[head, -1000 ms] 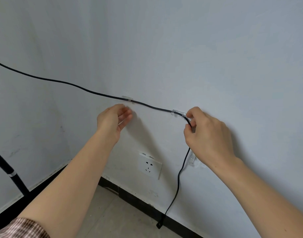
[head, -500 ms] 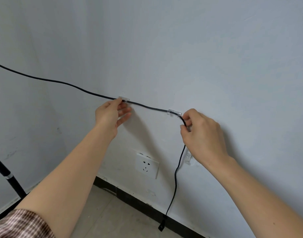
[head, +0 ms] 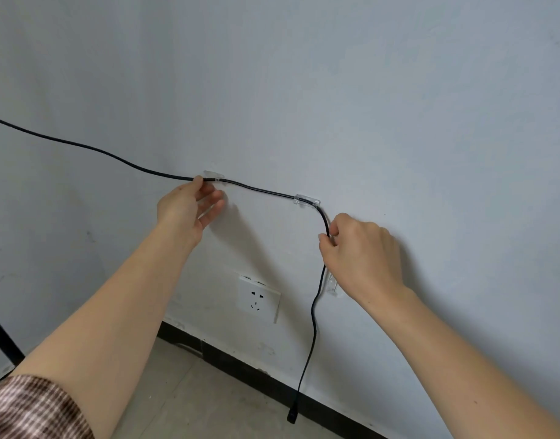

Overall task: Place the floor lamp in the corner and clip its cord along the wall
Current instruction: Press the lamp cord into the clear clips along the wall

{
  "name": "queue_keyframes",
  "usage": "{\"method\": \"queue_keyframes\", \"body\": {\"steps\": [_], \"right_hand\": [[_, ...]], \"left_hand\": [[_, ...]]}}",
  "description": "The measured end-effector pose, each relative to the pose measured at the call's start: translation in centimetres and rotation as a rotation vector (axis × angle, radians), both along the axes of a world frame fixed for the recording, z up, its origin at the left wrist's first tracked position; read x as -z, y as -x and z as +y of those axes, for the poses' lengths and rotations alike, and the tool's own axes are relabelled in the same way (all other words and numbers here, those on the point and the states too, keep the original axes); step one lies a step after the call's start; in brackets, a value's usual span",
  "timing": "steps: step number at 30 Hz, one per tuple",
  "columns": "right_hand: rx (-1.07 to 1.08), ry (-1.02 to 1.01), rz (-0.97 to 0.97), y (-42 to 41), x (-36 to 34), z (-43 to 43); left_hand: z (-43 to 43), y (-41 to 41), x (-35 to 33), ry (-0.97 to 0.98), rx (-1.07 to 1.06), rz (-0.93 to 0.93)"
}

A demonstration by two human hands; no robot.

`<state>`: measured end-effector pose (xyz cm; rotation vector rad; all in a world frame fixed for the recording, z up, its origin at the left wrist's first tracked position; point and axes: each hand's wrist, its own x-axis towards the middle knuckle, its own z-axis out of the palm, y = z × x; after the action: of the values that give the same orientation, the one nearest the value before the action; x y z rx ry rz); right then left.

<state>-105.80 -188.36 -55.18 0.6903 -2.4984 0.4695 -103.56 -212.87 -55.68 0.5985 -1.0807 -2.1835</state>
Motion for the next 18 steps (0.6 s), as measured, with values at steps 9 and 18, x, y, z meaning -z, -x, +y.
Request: {"method": "queue_keyframes", "body": {"steps": [9, 18], "right_hand": [[-0.018, 0.168, -0.107, 0.6, 0.1, 0.0], [-0.052, 0.306, -0.146, 1.0, 0.0, 0.1]], "left_hand": [[6.1, -1.5, 2.8, 0.164, 0.084, -0.136], [13.5, -2.4, 12.8, 0.835, 0.398, -0.235]]}}
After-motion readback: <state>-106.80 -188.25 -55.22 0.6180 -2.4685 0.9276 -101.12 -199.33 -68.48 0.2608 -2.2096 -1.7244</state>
